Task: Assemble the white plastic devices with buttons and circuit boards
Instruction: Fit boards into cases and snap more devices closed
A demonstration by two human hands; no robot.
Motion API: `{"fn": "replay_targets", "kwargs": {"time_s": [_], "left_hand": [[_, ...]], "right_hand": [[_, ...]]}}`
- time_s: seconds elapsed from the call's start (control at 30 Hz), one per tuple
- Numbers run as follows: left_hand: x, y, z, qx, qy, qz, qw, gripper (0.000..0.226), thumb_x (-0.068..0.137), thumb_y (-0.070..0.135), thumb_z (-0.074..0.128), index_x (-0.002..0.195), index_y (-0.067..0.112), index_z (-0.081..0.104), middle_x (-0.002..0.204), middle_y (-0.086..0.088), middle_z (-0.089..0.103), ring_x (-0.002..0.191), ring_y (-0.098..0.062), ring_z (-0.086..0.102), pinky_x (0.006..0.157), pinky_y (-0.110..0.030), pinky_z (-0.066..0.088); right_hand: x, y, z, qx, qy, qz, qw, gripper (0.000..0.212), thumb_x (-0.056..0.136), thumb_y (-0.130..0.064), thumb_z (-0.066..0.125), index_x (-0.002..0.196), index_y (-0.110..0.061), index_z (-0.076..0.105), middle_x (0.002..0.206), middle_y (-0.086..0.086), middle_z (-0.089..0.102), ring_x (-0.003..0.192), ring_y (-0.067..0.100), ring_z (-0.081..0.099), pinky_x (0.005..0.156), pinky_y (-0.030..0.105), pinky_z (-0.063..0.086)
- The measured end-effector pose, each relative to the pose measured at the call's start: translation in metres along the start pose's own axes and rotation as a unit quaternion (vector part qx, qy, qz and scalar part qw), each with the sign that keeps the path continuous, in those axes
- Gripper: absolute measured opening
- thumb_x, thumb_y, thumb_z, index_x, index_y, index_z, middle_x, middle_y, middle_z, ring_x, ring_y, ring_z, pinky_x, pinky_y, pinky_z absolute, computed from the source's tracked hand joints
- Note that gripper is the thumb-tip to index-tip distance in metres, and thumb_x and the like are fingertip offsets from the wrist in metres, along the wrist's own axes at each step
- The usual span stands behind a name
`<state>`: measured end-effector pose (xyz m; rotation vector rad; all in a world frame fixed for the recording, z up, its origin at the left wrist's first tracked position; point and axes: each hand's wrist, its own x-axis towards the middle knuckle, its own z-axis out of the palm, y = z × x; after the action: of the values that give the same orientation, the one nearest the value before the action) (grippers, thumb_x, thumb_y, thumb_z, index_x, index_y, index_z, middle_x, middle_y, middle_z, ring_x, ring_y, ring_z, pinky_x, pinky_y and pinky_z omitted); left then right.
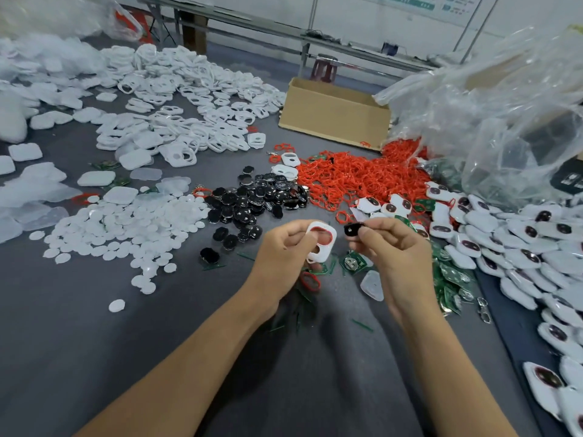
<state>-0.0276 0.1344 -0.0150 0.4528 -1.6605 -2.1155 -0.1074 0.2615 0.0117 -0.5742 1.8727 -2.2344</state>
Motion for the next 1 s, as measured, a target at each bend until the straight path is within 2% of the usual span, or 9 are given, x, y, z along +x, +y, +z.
{"fn": "replay_targets", "kwargs": {"time_s": [0.1,0.33,0.53,0.63,0.7,0.77,0.83,0.9,1.0], "left_hand": [[0.0,0.001,0.001,-0.033,0.001,0.016,0.999,0.018,0.092,0.002,0.056,0.1,0.006,0.072,0.084,-0.006,0.07,0.069,-0.012,0.056,0.06,-0.026,0.055],[0.0,0.0,0.001,-0.067,-0.007,0.003,0.998,0.017,0.091,-0.001,0.058,0.101,0.004,0.071,0.086,-0.015,0.067,0.07,-0.02,0.059,0.058,-0.027,0.057],[-0.001,-0.002,0.003,-0.065,-0.017,0.006,0.998,0.012,0.09,0.002,0.061,0.098,0.001,0.07,0.086,-0.018,0.067,0.071,-0.021,0.063,0.067,-0.037,0.061],[-0.001,-0.002,0.003,-0.056,0.005,0.005,0.998,0.011,0.091,0.001,0.06,0.095,0.002,0.07,0.083,-0.014,0.07,0.071,-0.02,0.066,0.067,-0.035,0.061],[0.0,-0.002,0.002,-0.039,0.02,0.011,0.999,0.011,0.09,0.001,0.062,0.093,0.005,0.072,0.08,-0.011,0.071,0.071,-0.019,0.066,0.07,-0.038,0.061],[-0.001,-0.002,0.001,-0.027,0.022,0.011,0.999,0.012,0.088,0.001,0.063,0.095,0.006,0.072,0.078,-0.009,0.071,0.07,-0.017,0.065,0.077,-0.044,0.06],[-0.001,-0.002,0.002,-0.021,0.021,0.003,1.0,0.013,0.087,0.0,0.064,0.096,0.005,0.072,0.077,-0.009,0.07,0.071,-0.016,0.065,0.082,-0.047,0.058],[-0.001,-0.002,0.001,-0.021,0.012,-0.007,1.0,0.014,0.087,0.0,0.065,0.098,0.005,0.072,0.075,-0.009,0.07,0.074,-0.019,0.065,0.084,-0.045,0.055],[-0.002,0.0,-0.002,-0.037,-0.027,-0.019,0.999,0.015,0.086,0.003,0.065,0.099,0.004,0.072,0.077,-0.01,0.072,0.075,-0.019,0.067,0.078,-0.035,0.057]], "right_hand": [[-0.001,0.007,0.001,0.02,0.006,0.015,1.0,0.011,0.081,0.009,0.064,0.083,-0.002,0.066,0.072,0.01,0.071,0.064,0.019,0.069,0.068,0.022,0.056],[-0.006,0.017,0.013,0.082,-0.038,0.069,0.994,0.012,0.072,0.003,0.069,0.081,-0.004,0.066,0.073,0.008,0.069,0.065,0.016,0.067,0.063,0.021,0.055],[-0.006,0.019,0.007,0.033,-0.042,0.067,0.996,0.012,0.077,0.005,0.067,0.085,-0.004,0.069,0.072,0.009,0.071,0.062,0.014,0.065,0.059,0.019,0.052],[-0.007,0.019,0.005,0.029,-0.067,0.079,0.994,0.014,0.085,-0.007,0.063,0.094,0.001,0.07,0.077,0.009,0.072,0.069,0.016,0.065,0.064,0.019,0.052],[-0.008,0.017,0.007,0.029,-0.078,0.074,0.994,0.028,0.077,-0.018,0.068,0.096,0.002,0.069,0.079,0.009,0.072,0.071,0.017,0.064,0.065,0.019,0.051],[-0.008,0.017,0.009,0.02,-0.069,0.065,0.995,0.032,0.068,-0.014,0.074,0.095,0.001,0.068,0.08,0.009,0.072,0.071,0.016,0.066,0.067,0.02,0.053],[-0.008,0.018,0.011,0.009,-0.058,0.064,0.996,0.026,0.07,-0.002,0.074,0.095,0.003,0.067,0.081,0.012,0.071,0.071,0.017,0.066,0.069,0.021,0.054],[-0.008,0.019,0.011,0.018,-0.058,0.074,0.995,0.022,0.074,0.005,0.07,0.095,0.005,0.066,0.081,0.013,0.07,0.071,0.018,0.066,0.071,0.022,0.054],[-0.007,0.019,0.007,0.05,-0.081,0.102,0.99,0.025,0.072,-0.004,0.069,0.095,0.003,0.066,0.078,0.013,0.071,0.069,0.018,0.066,0.071,0.023,0.055]]}}
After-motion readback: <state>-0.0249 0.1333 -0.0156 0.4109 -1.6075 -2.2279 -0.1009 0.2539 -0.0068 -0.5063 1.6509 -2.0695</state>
